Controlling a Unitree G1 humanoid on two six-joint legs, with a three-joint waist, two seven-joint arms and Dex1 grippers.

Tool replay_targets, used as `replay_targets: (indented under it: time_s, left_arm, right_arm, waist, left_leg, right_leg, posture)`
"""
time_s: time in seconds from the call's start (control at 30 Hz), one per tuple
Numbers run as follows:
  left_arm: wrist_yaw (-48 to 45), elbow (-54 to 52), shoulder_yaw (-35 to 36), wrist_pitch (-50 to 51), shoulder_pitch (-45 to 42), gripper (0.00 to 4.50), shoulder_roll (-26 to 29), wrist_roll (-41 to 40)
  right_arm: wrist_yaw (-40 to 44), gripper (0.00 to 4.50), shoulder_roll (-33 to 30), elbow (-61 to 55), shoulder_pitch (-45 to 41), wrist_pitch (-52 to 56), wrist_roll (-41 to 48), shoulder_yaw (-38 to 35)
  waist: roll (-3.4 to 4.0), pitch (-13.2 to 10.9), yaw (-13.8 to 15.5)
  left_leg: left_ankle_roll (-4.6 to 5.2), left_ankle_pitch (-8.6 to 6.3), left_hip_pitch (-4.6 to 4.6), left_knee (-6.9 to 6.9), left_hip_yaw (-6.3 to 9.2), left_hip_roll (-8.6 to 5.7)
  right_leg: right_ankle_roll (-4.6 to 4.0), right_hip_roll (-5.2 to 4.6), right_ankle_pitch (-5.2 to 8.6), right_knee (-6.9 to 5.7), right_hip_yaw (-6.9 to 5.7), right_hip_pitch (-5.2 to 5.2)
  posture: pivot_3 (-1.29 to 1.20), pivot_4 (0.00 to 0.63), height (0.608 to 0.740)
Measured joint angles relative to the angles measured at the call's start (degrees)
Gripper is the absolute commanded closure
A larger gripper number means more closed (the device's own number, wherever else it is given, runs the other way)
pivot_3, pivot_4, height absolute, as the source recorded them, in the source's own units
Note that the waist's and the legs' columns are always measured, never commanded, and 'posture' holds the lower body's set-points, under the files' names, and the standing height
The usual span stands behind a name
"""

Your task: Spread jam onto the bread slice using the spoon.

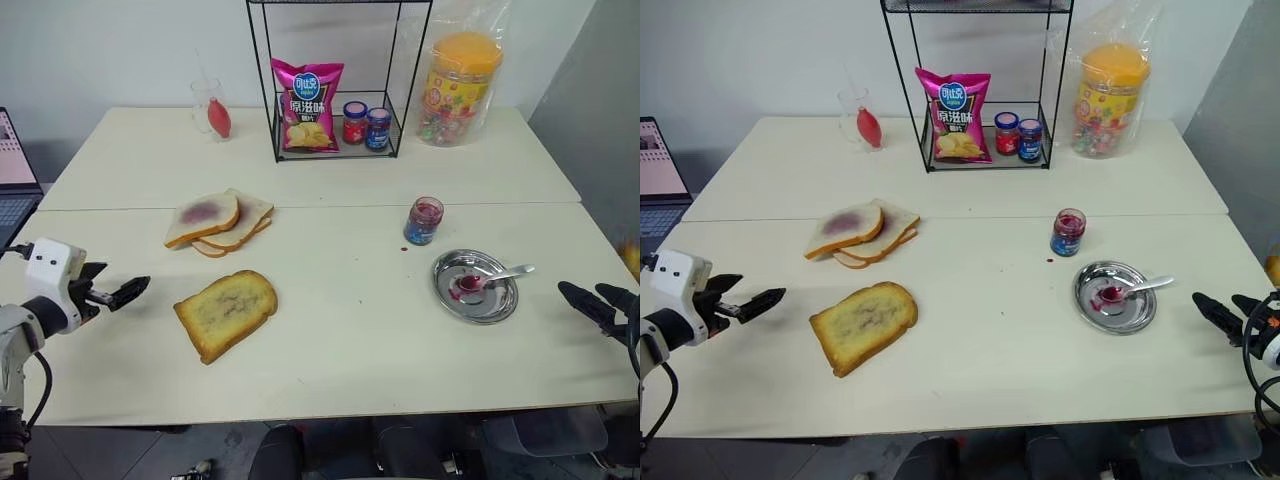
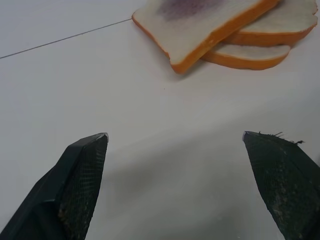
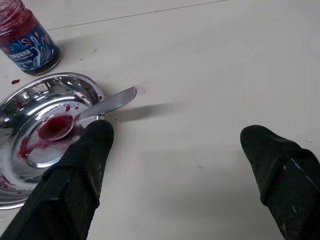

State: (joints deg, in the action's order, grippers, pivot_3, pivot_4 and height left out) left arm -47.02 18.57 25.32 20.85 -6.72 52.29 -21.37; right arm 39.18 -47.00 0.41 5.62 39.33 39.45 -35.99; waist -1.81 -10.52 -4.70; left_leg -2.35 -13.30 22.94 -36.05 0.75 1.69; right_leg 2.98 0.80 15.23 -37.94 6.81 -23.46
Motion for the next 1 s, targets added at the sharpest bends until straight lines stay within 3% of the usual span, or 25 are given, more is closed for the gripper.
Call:
replay_targets:
  time_s: [0.33, 0.6, 0.77, 1.0]
  left_arm:
    - [-3.22, -2.43, 1.22, 4.45, 2.65, 0.00, 0.35, -3.08]
    - [-7.29, -14.36, 8.47, 27.68, 9.27, 0.00, 0.83, -18.32]
    - [-5.93, -16.33, 7.65, 32.17, 10.95, 0.00, -1.30, -19.87]
    - [-0.07, -17.06, 2.70, 29.00, 6.81, 0.00, -8.70, -17.25]
  right_arm:
    - [0.37, 0.07, 0.31, -0.16, 0.33, 0.46, 0.09, -0.40]
    - [4.85, 0.07, -5.92, -14.90, 0.39, 15.32, 14.10, -3.35]
    - [5.62, 0.07, -7.52, -27.43, -6.63, 20.74, 23.07, 7.11]
    - [2.02, 0.07, 1.65, -32.49, -20.26, 21.68, 26.67, 26.07]
  waist:
    - [0.00, 0.00, -0.01]
    - [0.06, 0.00, -0.16]
    - [-0.08, 0.07, -0.11]
    - [-0.15, 0.16, 0.99]
  left_leg:
    - [0.00, 0.00, 0.00, 0.00, 0.00, 0.00]
    - [0.00, 0.00, -0.10, -0.03, 0.06, 0.05]
    - [0.00, 0.00, -0.10, -0.07, 0.23, 0.06]
    - [-0.01, 0.00, 0.01, -0.08, 0.26, 0.01]
  right_leg:
    - [0.00, 0.00, 0.00, -0.02, 0.00, 0.00]
    - [-0.02, 0.03, 0.01, -0.12, -0.04, 0.05]
    - [-0.11, 0.06, 0.06, -0.13, -0.17, 0.08]
    - [-0.05, -0.16, 0.04, -0.06, -0.24, 0.09]
  posture:
    - [0.00, 0.150, 0.740]
    - [0.00, 0.150, 0.740]
    - [0.00, 0.150, 0.740]
    - [0.00, 0.150, 0.740]
